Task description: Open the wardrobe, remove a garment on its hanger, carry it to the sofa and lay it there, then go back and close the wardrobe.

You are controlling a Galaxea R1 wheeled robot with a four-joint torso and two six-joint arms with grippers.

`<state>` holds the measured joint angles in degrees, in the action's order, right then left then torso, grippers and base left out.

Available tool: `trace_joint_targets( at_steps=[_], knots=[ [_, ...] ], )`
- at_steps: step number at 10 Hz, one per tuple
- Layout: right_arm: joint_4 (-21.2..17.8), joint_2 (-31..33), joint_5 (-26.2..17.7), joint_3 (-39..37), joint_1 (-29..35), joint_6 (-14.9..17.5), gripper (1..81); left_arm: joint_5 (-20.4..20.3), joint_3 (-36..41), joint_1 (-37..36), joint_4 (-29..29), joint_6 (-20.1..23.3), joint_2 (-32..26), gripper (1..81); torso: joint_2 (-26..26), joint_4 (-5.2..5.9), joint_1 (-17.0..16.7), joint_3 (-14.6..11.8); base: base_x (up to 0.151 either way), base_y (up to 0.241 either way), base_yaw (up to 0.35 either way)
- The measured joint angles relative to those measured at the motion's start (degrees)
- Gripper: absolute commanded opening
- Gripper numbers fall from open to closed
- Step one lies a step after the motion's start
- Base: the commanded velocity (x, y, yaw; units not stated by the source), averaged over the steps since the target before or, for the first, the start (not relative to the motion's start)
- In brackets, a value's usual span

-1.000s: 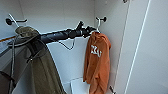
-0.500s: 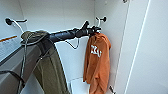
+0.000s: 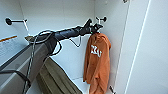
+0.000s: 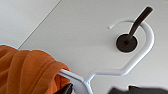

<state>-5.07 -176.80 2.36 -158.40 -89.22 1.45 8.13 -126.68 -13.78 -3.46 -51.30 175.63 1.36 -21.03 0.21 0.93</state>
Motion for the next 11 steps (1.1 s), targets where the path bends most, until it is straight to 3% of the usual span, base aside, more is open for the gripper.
trace_joint_targets(
  at_steps=[11],
  knots=[
    [0.00,-0.02,0.02,0.00,-0.16,0.00,81.1,-1.41,-2.97,1.62,0.40,0.00,4.41,81.1,0.00,0.00,0.00,0.00,0.000,0.000,0.000]
  ],
)
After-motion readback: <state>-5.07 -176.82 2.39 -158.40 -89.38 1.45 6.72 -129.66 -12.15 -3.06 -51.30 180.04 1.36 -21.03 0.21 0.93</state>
